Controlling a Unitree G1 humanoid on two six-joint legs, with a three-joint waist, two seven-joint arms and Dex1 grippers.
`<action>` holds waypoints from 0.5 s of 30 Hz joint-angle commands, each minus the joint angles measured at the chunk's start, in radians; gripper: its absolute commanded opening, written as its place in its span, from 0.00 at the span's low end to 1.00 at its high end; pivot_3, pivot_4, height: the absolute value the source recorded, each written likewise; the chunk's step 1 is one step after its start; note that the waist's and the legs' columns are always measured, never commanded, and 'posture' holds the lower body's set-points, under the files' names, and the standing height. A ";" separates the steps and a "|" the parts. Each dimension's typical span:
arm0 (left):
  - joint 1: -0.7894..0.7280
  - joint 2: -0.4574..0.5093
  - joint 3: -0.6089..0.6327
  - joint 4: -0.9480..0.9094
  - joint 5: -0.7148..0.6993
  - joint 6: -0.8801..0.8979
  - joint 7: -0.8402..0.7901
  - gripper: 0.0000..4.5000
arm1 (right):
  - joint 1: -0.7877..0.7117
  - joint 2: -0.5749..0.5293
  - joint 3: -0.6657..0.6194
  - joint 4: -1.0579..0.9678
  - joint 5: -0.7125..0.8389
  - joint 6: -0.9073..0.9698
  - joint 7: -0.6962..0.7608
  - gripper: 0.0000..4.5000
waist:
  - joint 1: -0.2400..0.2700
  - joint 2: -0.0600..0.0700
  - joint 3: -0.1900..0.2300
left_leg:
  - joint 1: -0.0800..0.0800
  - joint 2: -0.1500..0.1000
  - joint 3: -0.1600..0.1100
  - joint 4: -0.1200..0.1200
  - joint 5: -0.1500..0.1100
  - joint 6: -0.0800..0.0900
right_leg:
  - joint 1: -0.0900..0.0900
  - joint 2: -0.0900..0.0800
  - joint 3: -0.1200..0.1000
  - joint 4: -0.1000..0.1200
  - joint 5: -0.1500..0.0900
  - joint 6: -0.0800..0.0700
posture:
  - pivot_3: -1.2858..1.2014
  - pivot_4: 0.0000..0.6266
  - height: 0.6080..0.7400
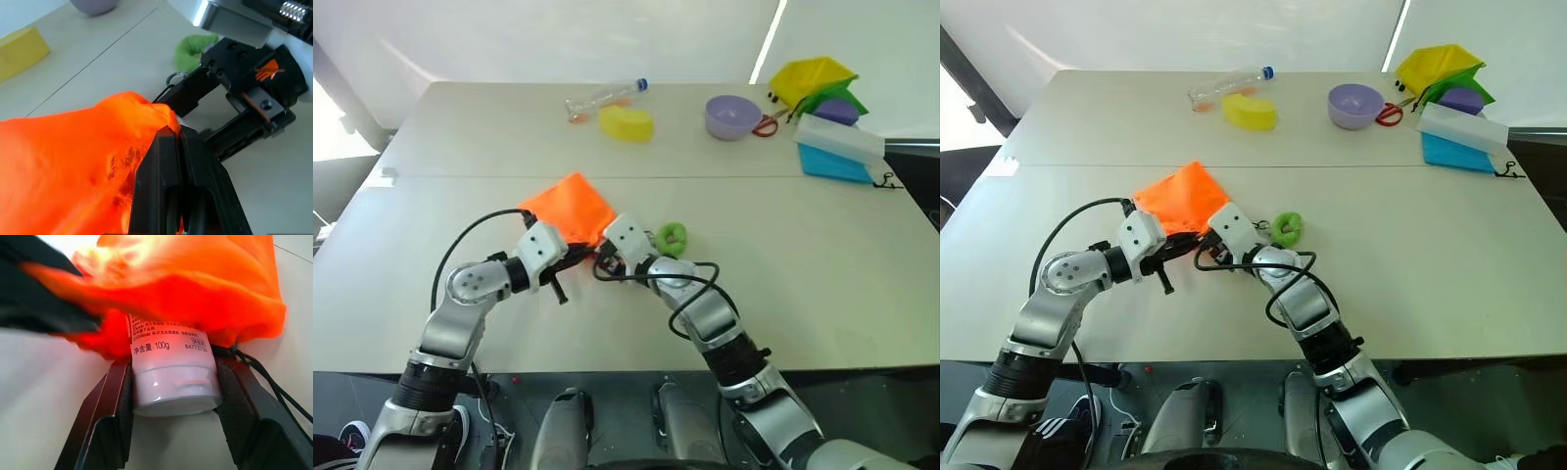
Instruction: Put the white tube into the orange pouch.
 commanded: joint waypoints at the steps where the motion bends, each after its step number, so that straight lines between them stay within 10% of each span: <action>1: -0.005 -0.004 -0.001 -0.017 -0.010 -0.015 -0.002 0.00 | -0.042 0.021 -0.011 0.015 0.004 -0.026 -0.004 0.47 | -0.004 0.000 0.000 | 0.000 0.000 0.000 0.000 0.000 0.000 | 0.000 0.000 0.000 0.000 0.000 0.000 | 0.52 0.24 1.00; 15: 0.000 -0.001 -0.004 -0.021 -0.009 -0.010 0.002 0.00 | -0.073 0.055 -0.026 0.100 0.046 -0.074 0.061 0.47 | -0.006 0.000 0.000 | 0.000 0.000 0.000 0.000 0.000 0.000 | 0.000 0.000 0.000 0.000 0.000 0.000 | 0.52 0.24 1.00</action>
